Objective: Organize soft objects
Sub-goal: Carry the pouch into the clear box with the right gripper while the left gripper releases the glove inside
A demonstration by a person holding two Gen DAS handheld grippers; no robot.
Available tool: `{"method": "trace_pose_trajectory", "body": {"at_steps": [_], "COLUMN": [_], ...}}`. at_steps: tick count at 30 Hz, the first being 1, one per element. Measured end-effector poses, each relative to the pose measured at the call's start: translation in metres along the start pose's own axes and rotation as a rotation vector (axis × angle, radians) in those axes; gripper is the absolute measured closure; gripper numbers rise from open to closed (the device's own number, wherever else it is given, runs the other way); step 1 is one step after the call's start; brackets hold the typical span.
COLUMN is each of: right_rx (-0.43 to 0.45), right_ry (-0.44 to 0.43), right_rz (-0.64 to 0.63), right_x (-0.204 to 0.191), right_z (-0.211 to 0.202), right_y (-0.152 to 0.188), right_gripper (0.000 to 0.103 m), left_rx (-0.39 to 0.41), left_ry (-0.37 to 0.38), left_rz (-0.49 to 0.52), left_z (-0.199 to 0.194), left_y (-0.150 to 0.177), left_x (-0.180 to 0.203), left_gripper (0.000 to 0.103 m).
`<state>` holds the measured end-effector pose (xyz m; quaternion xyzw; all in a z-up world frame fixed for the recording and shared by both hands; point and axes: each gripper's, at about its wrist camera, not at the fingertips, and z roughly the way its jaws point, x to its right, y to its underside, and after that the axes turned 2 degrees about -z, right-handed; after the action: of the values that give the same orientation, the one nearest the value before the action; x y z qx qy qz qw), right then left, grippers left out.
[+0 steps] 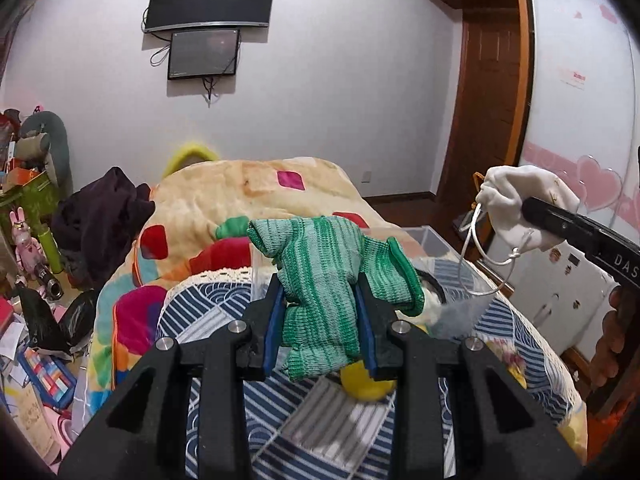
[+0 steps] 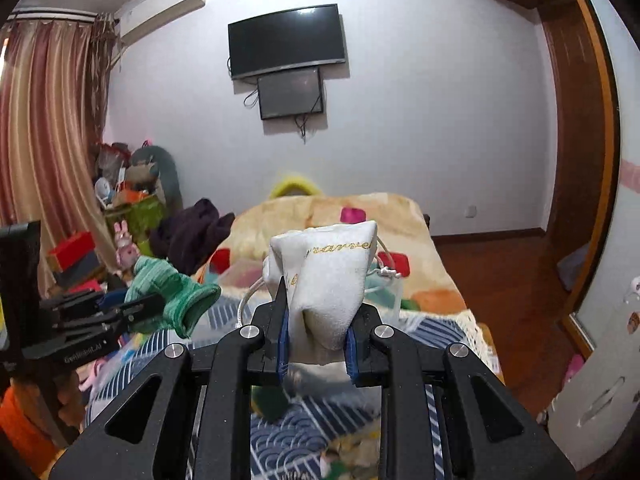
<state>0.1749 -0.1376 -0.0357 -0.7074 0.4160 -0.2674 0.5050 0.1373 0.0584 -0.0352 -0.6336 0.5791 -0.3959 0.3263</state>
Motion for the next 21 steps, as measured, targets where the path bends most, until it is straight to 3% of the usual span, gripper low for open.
{"method": "trace_pose_trajectory", "body": {"at_steps": [9, 21], "right_rx": [-0.063, -0.278], "right_ry": [-0.006, -0.041], "right_rz": [-0.048, -0.045], "right_x": [-0.017, -0.011], "right_z": [0.044, 0.105], "right_y": [-0.007, 0.011], "right_gripper": [0.083, 0.083], "left_rx": [-0.056, -0.185], "left_ry": [-0.035, -0.068], "left_rz": [0.007, 0.015], "left_z": [0.046, 0.113], "left_y": [-0.010, -0.004], "left_x": [-0.001, -0.008], "left_gripper": [0.070, 0.070]}}
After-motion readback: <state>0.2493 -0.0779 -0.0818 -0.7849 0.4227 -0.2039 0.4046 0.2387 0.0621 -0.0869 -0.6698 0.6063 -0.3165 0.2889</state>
